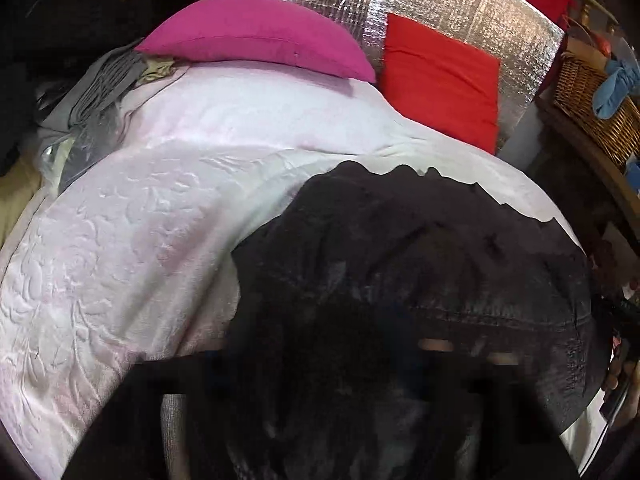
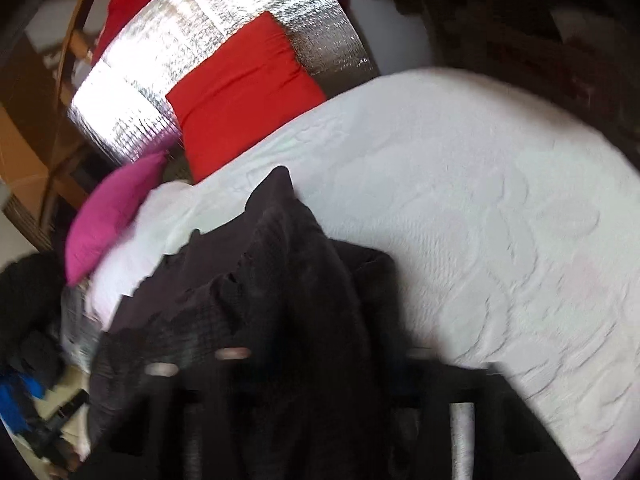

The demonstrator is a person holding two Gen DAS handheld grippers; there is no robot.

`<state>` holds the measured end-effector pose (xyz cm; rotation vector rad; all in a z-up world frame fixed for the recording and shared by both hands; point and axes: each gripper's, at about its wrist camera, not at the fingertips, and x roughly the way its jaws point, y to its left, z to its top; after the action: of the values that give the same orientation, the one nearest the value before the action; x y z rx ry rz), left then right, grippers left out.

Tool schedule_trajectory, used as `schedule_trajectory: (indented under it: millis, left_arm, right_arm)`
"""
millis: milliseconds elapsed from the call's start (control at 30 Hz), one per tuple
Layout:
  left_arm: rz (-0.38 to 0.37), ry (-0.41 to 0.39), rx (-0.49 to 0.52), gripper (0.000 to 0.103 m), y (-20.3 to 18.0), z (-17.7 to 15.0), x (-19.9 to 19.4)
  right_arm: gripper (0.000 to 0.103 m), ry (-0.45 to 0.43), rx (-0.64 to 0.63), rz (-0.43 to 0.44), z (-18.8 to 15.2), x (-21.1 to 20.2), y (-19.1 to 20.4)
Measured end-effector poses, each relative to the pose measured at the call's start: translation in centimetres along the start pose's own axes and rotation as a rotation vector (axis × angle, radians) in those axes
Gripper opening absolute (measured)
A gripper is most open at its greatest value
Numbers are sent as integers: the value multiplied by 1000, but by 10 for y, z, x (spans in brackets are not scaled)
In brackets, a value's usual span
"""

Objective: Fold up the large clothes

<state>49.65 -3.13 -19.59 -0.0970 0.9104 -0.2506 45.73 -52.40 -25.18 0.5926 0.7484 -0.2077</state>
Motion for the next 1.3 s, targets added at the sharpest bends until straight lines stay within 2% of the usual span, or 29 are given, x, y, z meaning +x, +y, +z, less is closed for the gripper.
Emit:
schedule_trajectory:
  millis: [33, 100, 200, 267, 333, 367, 467, 500, 533, 567, 600, 633, 667, 700, 767, 900, 1000, 1100, 1300]
  left_arm:
    - [-13, 6, 2, 16, -2, 0, 3]
    - [-33, 5, -6, 9, -3, 1, 6]
    - [-20, -35, -13, 8, -4, 4, 3]
    - [16, -65, -21, 8, -2, 8, 3]
    - [76, -30, -38, 8, 4, 8, 14]
    - [87, 12, -48, 8, 9, 6, 22]
    - [76, 32, -75, 9, 13, 7, 19]
    - [77, 25, -70, 15, 12, 8, 14]
    - [80, 20, -67, 34, 12, 8, 10]
    - [96, 8, -66, 47, 11, 8, 4]
    - [126, -15, -63, 69, 9, 8, -3]
    - [144, -35, -57, 74, 9, 9, -8]
    - [174, -68, -37, 74, 7, 8, -16]
    - [192, -83, -18, 74, 5, 7, -20]
    - [215, -107, 22, 74, 0, 6, -28]
    - [236, -128, 65, 74, -2, 4, -35]
    - [254, -146, 96, 75, -4, 3, -40]
    - [269, -160, 114, 75, -3, 4, -44]
    - [269, -159, 109, 75, -1, 4, -44]
  right_arm:
    - [29, -11, -7, 0, 1, -2, 2]
    - [25, -37, -30, -12, 2, -7, 8]
    - [21, -99, -54, -24, 2, -17, 18]
    - [21, -101, -60, -52, 1, -17, 19]
    - [21, -49, -70, -96, -4, -2, 16]
    - [22, -10, -55, -99, -7, 7, 12]
    - [23, 16, 2, -58, -7, 5, 4]
    - [25, 26, 19, -47, -5, 3, 3]
    - [28, 42, 46, -31, -3, 0, 1]
    - [30, 53, 75, -14, -1, -3, -2]
    - [39, 57, 101, 5, -1, -7, -5]
    - [68, 55, 114, 21, -1, -10, -7]
    - [81, 50, 123, 41, -2, -13, -8]
    - [87, 26, 125, 61, -2, -20, -7]
    - [87, -6, 110, 79, -2, -32, -1]
    - [87, 13, 121, 114, -1, -40, 1]
    - [87, 46, 150, 142, -2, -39, -6]
    - [87, 68, 152, 128, -3, -37, -12]
    - [87, 136, 191, 160, -4, -26, -29]
